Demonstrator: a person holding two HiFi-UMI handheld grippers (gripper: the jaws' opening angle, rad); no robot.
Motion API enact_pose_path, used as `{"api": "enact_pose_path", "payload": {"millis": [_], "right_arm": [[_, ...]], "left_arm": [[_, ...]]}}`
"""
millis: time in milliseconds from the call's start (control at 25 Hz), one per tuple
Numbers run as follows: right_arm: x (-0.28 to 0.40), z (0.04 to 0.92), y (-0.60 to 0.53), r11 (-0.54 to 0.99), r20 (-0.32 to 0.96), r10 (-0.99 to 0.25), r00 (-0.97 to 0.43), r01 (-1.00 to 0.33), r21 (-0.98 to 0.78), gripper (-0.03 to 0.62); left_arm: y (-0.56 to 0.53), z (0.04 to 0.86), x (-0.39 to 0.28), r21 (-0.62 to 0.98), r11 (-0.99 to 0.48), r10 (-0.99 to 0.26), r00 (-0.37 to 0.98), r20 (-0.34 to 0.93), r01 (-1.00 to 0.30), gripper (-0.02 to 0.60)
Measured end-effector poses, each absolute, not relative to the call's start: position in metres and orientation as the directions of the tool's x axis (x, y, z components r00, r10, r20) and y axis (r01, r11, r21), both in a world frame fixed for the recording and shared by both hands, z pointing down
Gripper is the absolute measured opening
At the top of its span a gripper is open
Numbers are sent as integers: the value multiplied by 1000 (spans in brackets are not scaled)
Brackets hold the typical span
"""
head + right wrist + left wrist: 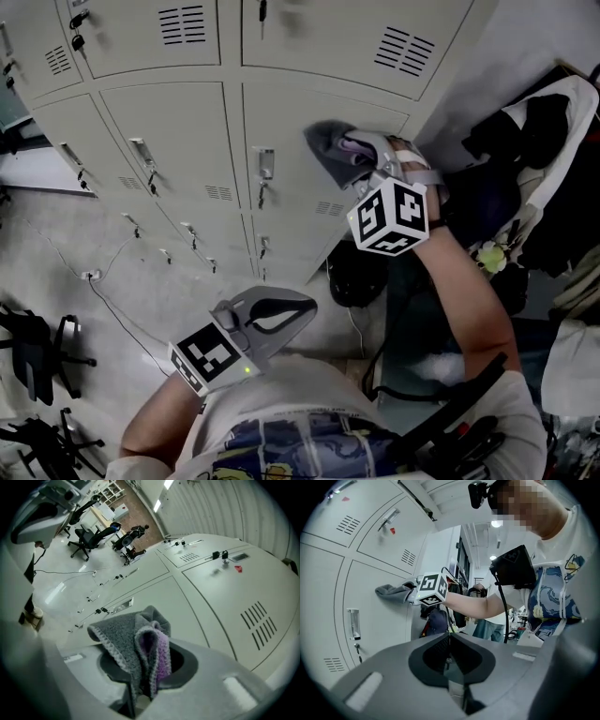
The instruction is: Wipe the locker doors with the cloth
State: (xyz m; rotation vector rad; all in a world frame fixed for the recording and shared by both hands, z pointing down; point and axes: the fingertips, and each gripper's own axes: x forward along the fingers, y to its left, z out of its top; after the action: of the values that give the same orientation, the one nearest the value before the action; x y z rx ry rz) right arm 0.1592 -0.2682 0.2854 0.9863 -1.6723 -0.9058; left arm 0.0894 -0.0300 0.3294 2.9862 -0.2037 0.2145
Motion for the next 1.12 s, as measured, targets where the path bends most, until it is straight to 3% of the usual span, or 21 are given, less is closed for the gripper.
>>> {"api": "enact_pose_path", "payload": {"millis": [1120], "right_arm": [[152,513,-270,646,621,-763,-178,-185,740,87]], "left_arm": [[-39,340,67,142,-967,-177,959,220,-211,8]]}}
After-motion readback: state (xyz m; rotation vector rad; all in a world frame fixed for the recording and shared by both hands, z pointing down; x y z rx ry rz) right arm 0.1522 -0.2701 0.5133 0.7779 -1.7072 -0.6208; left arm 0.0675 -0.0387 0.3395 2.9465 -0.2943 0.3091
